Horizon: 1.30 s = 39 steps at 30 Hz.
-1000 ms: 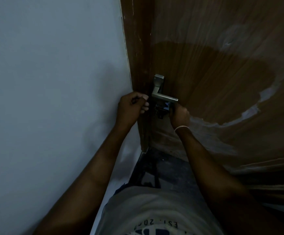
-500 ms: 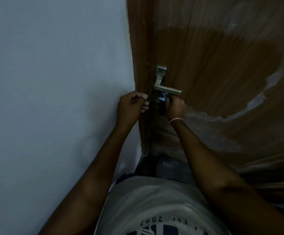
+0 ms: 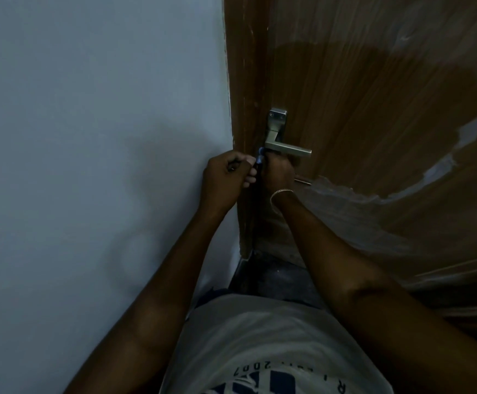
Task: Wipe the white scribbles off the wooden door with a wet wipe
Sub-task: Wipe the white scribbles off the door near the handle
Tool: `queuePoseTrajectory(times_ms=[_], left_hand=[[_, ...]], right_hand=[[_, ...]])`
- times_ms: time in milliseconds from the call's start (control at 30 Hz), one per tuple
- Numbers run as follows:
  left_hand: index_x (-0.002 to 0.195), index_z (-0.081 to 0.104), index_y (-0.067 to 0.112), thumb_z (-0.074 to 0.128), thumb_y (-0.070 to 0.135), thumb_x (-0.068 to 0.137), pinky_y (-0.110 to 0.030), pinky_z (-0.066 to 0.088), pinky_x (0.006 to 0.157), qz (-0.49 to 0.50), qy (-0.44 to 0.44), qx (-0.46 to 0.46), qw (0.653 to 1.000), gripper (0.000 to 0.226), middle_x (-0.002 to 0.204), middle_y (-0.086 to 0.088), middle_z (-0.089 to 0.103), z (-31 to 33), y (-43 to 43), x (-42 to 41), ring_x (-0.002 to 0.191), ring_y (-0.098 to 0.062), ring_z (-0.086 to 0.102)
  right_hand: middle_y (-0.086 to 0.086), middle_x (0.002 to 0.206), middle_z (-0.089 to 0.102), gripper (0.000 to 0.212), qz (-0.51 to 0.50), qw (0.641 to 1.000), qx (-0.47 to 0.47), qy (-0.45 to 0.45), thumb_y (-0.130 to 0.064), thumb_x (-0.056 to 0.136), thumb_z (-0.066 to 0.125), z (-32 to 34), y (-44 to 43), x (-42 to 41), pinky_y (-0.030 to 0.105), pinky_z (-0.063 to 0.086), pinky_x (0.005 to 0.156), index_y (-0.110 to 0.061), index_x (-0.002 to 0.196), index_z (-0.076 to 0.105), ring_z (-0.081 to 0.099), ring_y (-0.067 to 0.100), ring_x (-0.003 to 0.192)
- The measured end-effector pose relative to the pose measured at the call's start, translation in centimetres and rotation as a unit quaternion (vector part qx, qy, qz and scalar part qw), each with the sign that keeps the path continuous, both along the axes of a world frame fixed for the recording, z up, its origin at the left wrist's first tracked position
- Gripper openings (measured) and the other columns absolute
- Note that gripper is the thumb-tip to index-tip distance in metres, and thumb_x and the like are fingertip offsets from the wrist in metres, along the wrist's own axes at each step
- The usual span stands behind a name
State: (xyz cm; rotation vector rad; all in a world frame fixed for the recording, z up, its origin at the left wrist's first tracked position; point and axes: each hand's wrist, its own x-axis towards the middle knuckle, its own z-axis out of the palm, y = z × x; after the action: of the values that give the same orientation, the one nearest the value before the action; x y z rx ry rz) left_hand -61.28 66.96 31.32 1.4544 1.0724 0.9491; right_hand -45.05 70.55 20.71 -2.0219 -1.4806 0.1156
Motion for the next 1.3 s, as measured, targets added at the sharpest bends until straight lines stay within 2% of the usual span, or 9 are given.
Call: queuePoseTrajectory(times_ms=[167,433,567,667,833,933,1033,1200,1300], left_hand=[[0.103,0.070,0.000,0.061,0.018,0.097,-0.027,0.057,0.066,-0.007,-0.002,0.002,1.000,0.021,0.086,-0.013,0.073,-0.1,0.1,-0.2,0.074,-0.021,0.071],[0.101,0.071,0.004,0.060,0.016,0.097,-0.026,0.057,0.066,-0.015,0.008,0.014,1.000,0.017,0.085,-0.011,0.073,-0.5,-0.3,-0.8,0.077,-0.023,0.072],[0.102,0.071,0.001,0.061,0.016,0.097,-0.027,0.057,0.066,-0.008,0.007,0.009,1.000,0.019,0.085,-0.012,0.073,-0.6,-0.2,-0.6,0.075,-0.021,0.072],[0.103,0.070,0.000,0.061,0.016,0.097,-0.027,0.058,0.067,-0.006,0.008,0.011,1.000,0.019,0.086,-0.014,0.073,-0.6,-0.2,-0.5,0.074,-0.020,0.071],[0.104,0.069,-0.002,0.060,0.016,0.097,-0.027,0.058,0.067,-0.003,0.009,0.011,1.000,0.022,0.087,-0.015,0.073,-0.6,-0.3,-0.5,0.072,-0.017,0.071],[0.103,0.070,-0.002,0.061,0.016,0.097,-0.029,0.058,0.068,0.000,0.009,0.015,1.000,0.021,0.088,-0.017,0.073,-0.8,-0.4,-0.5,0.072,-0.017,0.071],[0.102,0.071,0.000,0.061,0.017,0.097,-0.028,0.059,0.068,0.004,0.010,0.015,1.000,0.020,0.086,-0.015,0.073,-1.1,-0.4,-0.4,0.074,-0.019,0.072],[0.101,0.071,0.002,0.062,0.017,0.097,-0.025,0.058,0.067,-0.003,0.006,0.007,1.000,0.019,0.084,-0.011,0.073,-1.1,-0.3,0.6,0.075,-0.019,0.072],[0.103,0.071,0.003,0.062,0.017,0.097,-0.024,0.058,0.067,-0.018,0.008,0.012,1.000,0.018,0.086,-0.011,0.073,-1.0,-0.6,1.1,0.076,-0.018,0.072]], right_hand=[[0.013,0.130,0.060,0.032,0.016,0.997,-0.073,-0.029,-0.016,0.097,0.055,-1.1,-1.0,1.3,0.037,0.044,0.103,-0.010,0.128,0.058,0.053,0.027,0.121],[0.017,0.121,0.062,0.029,-0.079,0.992,-0.073,-0.072,-0.007,0.085,0.065,-1.8,-3.7,4.8,0.039,0.043,0.095,-0.005,0.114,0.065,0.053,0.033,0.111],[0.019,0.124,0.063,0.028,0.016,0.996,-0.083,-0.042,-0.008,0.095,0.056,-0.9,-1.3,2.8,0.032,0.039,0.100,-0.002,0.121,0.064,0.057,0.031,0.116],[0.018,0.128,0.060,0.028,0.035,0.993,-0.089,-0.061,-0.010,0.097,0.050,-0.6,-0.3,1.6,0.037,0.043,0.101,-0.003,0.122,0.062,0.056,0.031,0.117],[0.013,0.111,0.067,0.023,-0.028,0.993,-0.058,-0.100,-0.019,0.094,0.053,-1.7,-2.9,4.6,0.037,0.046,0.091,-0.008,0.107,0.069,0.059,0.029,0.104],[0.020,0.101,0.067,0.026,-0.119,0.990,-0.030,-0.062,-0.020,0.095,0.051,-3.1,-6.4,7.7,0.037,0.044,0.084,-0.002,0.097,0.068,0.060,0.035,0.095],[0.023,0.097,0.070,0.023,-0.177,0.984,-0.019,-0.011,-0.016,0.095,0.055,-3.9,-10.0,10.2,0.036,0.049,0.075,0.000,0.095,0.071,0.066,0.037,0.089],[0.017,0.108,0.071,0.021,-0.131,0.989,-0.001,0.066,-0.008,0.096,0.056,-3.6,-9.2,9.0,0.025,0.043,0.083,-0.001,0.109,0.071,0.066,0.030,0.100],[0.018,0.099,0.072,0.015,-0.158,0.972,0.019,0.170,-0.002,0.093,0.057,-3.8,-8.5,7.8,0.023,0.042,0.078,0.002,0.099,0.070,0.065,0.028,0.092]])
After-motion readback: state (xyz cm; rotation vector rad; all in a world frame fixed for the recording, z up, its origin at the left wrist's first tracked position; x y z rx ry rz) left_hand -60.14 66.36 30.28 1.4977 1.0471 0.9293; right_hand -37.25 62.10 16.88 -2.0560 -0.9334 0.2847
